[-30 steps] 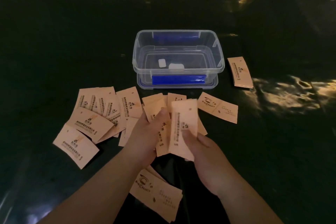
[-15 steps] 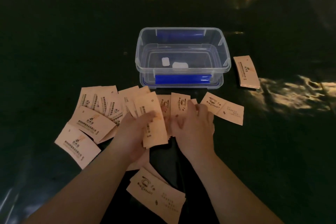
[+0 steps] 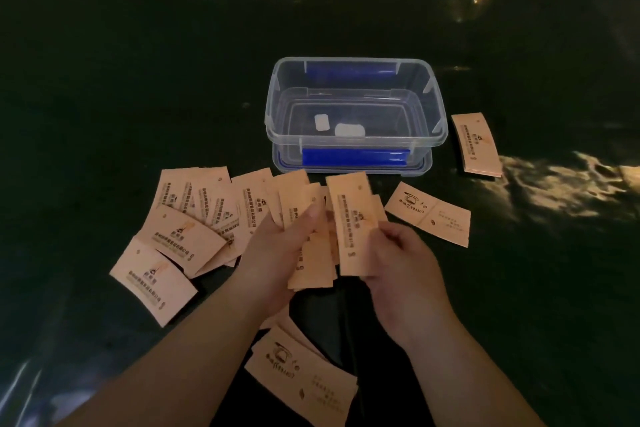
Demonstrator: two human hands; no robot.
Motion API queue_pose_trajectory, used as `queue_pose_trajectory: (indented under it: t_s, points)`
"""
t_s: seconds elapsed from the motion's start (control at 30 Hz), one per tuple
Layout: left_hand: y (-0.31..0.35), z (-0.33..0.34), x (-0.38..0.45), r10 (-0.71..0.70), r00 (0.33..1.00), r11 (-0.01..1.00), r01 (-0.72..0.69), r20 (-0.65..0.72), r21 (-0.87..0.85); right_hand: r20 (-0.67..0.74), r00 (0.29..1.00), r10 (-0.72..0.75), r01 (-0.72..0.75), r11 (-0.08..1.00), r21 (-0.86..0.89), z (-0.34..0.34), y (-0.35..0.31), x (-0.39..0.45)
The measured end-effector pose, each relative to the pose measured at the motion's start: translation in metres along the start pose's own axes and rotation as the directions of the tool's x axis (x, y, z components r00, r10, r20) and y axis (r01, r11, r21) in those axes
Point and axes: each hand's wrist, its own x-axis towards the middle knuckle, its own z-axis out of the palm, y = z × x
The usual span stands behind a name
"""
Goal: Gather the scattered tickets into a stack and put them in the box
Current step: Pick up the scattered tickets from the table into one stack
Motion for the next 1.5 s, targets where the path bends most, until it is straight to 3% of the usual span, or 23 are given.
queue_pose_trajectory:
  t_s: [0.03,0.1,0.17,0.2,0.3,0.4,0.5,0.57,0.6,0.63,0.73,0.8,0.87,0.97,1.03,1.07,1.13,1.2,1.3,1.43,1.5]
  points:
    - [-0.003,0.004,-0.001,-0.017,0.999,1.0,0.016,0.042,0.002,0.067,0.997,0.046,-0.047,0.999,0.006,0.001,0.0,-0.006]
    - [-0.01,0.008,0.0,-0.045,0.995,0.999,0.043,0.09,0.016,0.121,0.992,0.024,-0.001,0.982,-0.189,0.003,0.007,-0.011]
    - [-0.016,0.008,0.005,-0.029,0.996,1.0,0.028,0.086,0.015,0.087,0.988,-0.126,0.15,0.907,-0.392,0.0,0.016,-0.008]
    - [-0.018,0.006,0.007,-0.02,0.998,1.0,0.02,0.063,-0.004,0.035,0.977,-0.211,0.198,0.831,-0.519,-0.004,0.02,-0.002]
    - [-0.016,-0.002,0.008,-0.011,1.0,0.998,0.012,0.018,-0.069,-0.049,0.908,-0.416,0.128,0.386,-0.913,-0.015,0.031,0.022]
    - [-0.013,-0.011,0.009,-0.009,1.0,0.996,0.009,-0.003,-0.087,-0.002,0.903,-0.429,0.1,0.216,-0.971,-0.015,0.038,0.029]
    - [-0.012,-0.015,0.009,-0.007,0.999,0.996,0.004,-0.031,-0.091,0.135,0.824,-0.55,0.166,0.008,-0.986,-0.014,0.043,0.027]
    - [-0.011,-0.014,0.006,-0.003,1.0,0.995,0.001,-0.027,-0.101,0.186,0.775,-0.603,0.188,-0.061,-0.98,-0.015,0.043,0.022]
    - [-0.011,-0.014,0.004,-0.002,0.999,0.995,-0.001,-0.032,-0.104,0.195,0.762,-0.618,0.225,-0.03,-0.974,-0.017,0.041,0.018]
    - [-0.011,-0.013,0.002,-0.002,0.999,0.994,-0.002,-0.036,-0.105,0.163,0.763,-0.625,0.268,0.078,-0.96,-0.02,0.039,0.015]
    - [-0.015,-0.008,-0.001,0.011,0.997,0.994,-0.019,-0.071,-0.108,-0.069,0.894,-0.443,0.269,0.653,-0.708,-0.03,0.022,0.004]
    - [-0.019,-0.001,-0.004,0.038,0.997,0.992,-0.046,-0.067,-0.116,-0.106,0.967,-0.23,0.167,0.894,-0.416,-0.029,0.012,-0.007]
    - [-0.022,0.008,-0.009,0.037,0.999,0.994,-0.037,-0.005,-0.102,-0.034,0.997,-0.062,0.052,0.971,-0.234,-0.026,0.004,-0.019]
    - [-0.028,0.017,-0.011,-0.007,0.994,0.998,0.014,0.109,-0.064,0.109,0.994,-0.01,0.047,0.94,-0.339,-0.02,0.008,-0.028]
    - [-0.031,0.015,-0.007,-0.002,0.994,0.999,0.008,0.109,-0.052,0.111,0.983,-0.145,0.182,0.851,-0.493,-0.022,0.009,-0.017]
    - [-0.031,0.012,-0.006,0.01,0.996,0.999,-0.005,0.09,-0.054,0.079,0.957,-0.28,0.27,0.752,-0.602,-0.027,0.008,-0.005]
    - [-0.029,0.004,-0.006,0.024,0.996,0.999,-0.021,0.083,-0.038,0.074,0.851,-0.52,0.322,0.404,-0.856,-0.042,-0.001,0.024]
    - [-0.028,-0.004,-0.007,0.022,0.995,1.0,-0.02,0.098,-0.021,0.115,0.849,-0.516,0.217,0.143,-0.966,-0.057,-0.014,0.051]
    - [-0.03,-0.015,-0.006,0.013,0.996,1.0,-0.012,0.093,-0.01,0.114,0.911,-0.397,0.119,-0.011,-0.993,-0.067,-0.026,0.076]
    - [-0.032,-0.023,-0.005,0.016,0.998,1.0,-0.015,0.056,-0.015,0.26,0.812,-0.522,0.146,-0.25,-0.957,-0.079,-0.016,0.079]
    - [-0.03,-0.024,-0.008,0.023,0.999,1.0,-0.022,0.036,-0.021,0.271,0.768,-0.58,0.179,-0.211,-0.961,-0.081,-0.01,0.076]
